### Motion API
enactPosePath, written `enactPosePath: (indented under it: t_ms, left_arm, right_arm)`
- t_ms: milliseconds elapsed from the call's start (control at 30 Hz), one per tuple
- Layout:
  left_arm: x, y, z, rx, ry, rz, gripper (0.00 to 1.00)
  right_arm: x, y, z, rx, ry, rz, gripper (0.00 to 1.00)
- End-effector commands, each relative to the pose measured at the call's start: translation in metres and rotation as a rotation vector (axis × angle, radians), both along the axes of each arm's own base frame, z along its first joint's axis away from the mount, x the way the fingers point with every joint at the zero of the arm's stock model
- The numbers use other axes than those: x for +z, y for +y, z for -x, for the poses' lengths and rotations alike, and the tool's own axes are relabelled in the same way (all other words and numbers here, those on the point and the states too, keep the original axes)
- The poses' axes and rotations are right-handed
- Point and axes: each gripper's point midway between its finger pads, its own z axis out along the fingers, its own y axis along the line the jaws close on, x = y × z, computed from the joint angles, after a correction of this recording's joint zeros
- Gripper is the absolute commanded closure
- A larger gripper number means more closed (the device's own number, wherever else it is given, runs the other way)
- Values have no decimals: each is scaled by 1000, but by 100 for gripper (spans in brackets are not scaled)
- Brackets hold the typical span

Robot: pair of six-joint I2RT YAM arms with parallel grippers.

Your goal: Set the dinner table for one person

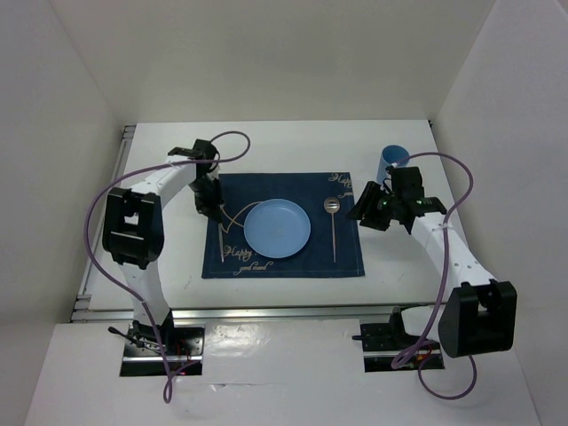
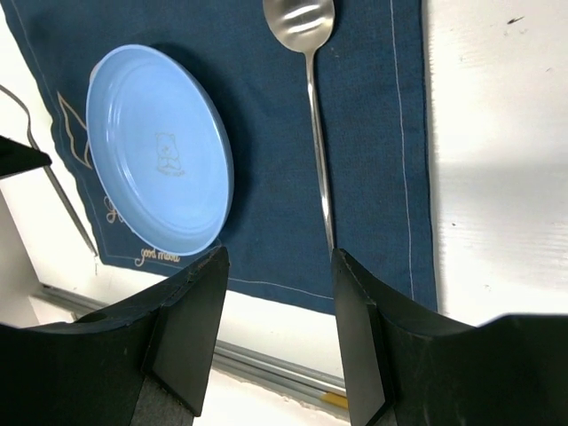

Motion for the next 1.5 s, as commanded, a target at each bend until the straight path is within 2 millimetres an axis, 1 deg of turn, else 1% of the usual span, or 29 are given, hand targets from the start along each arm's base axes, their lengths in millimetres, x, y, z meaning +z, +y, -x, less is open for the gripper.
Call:
enactPosePath:
  t_ms: [0, 33, 133, 167, 267, 300, 433, 600, 667, 700, 733, 800, 833, 900, 1000, 1033, 1067, 1100, 1133, 1167, 1200, 1233, 1267, 1300, 1333, 1367, 1400, 1433, 1467]
  left_arm:
    - [-1, -10, -15, 60, -52, 1, 100]
    - [-8, -12, -16, 32, -44, -17, 100]
    - [-15, -13, -20, -31, -51, -144, 100]
    - [-28, -10, -15, -41, -15, -183, 100]
    - [-35, -9, -16, -60, -12, -222, 100]
    - [-42, -8, -12, -62, 10, -228, 100]
    - [-45, -7, -14, -48, 5, -234, 100]
    - [-45, -7, -20, -51, -11, -216, 99]
    - [-40, -11, -26, -85, -31, -193, 91]
    - [-42, -11, -21, -102, -3, -192, 83]
    - [-38, -15, -24, -117, -13, -172, 79]
    - [-38, -15, -21, -161, -4, -163, 67]
    - [-35, -15, -21, -172, -2, -165, 59]
    - [-35, -17, -20, -196, -1, -149, 53]
    - [-29, -18, -20, -210, -5, -118, 48]
    - [-23, -18, -21, -209, -14, -117, 48]
    - [-17, -17, -26, -206, -37, -126, 48]
    - [-11, -12, -29, -224, -62, -148, 48]
    - [-4, -11, -34, -230, -90, -161, 48]
    - [3, -7, -40, -223, -117, -188, 48]
    - [9, 4, -51, -219, -171, -256, 48]
    - [22, 9, -58, -231, -223, -283, 48]
    - [30, 7, -62, -245, -264, -299, 48]
    - [37, 9, -64, -254, -295, -310, 48]
    - [47, 9, -72, -285, -354, -313, 48]
    - [62, 6, -72, -320, -407, -292, 48]
    - [70, 0, -75, -363, -447, -266, 48]
    - [76, -7, -73, -406, -464, -246, 49]
    - [80, -5, -73, -435, -476, -255, 49]
  right_arm:
    - [11, -3, 2, -16, -33, 22, 42]
    - [11, -3, 2, -16, -33, 22, 42]
    - [14, -5, 0, -15, -46, 33, 42]
    - [14, -5, -1, -15, -35, 35, 42]
    - [13, -6, -1, -21, -36, 42, 42]
    - [13, -6, -1, -21, -36, 42, 42]
    - [7, -7, -2, -13, -19, 49, 42]
    - [7, -7, -2, -13, -19, 49, 42]
    - [7, -7, -2, -13, -19, 49, 42]
    - [7, -7, -2, -13, -19, 49, 41]
    - [8, -5, -1, -7, -18, 41, 39]
    - [8, -3, 0, 0, -18, 33, 36]
    - [8, -3, 0, 0, -18, 32, 34]
    - [8, -3, 0, 0, -18, 32, 34]
    - [19, -3, -2, 0, -25, 32, 33]
    - [31, -8, -8, -22, -58, 54, 33]
    - [38, -13, -11, -41, -69, 75, 29]
    - [37, -20, -7, -67, -25, 115, 21]
    - [40, -35, -11, -118, -9, 159, 18]
    - [61, -53, -24, -187, -42, 221, 16]
    - [52, -64, -26, -203, 23, 268, 15]
    - [55, -79, -35, -242, 25, 299, 13]
    - [72, -90, -50, -277, -16, 321, 11]
    - [67, -98, -61, -288, 5, 330, 11]
    - [71, -114, -70, -323, 3, 335, 10]
    - [88, -123, -83, -353, -38, 340, 10]
    - [91, -132, -92, -382, -49, 354, 10]
    - [85, -143, -107, -409, -50, 369, 10]
    - [83, -159, -115, -449, -51, 380, 9]
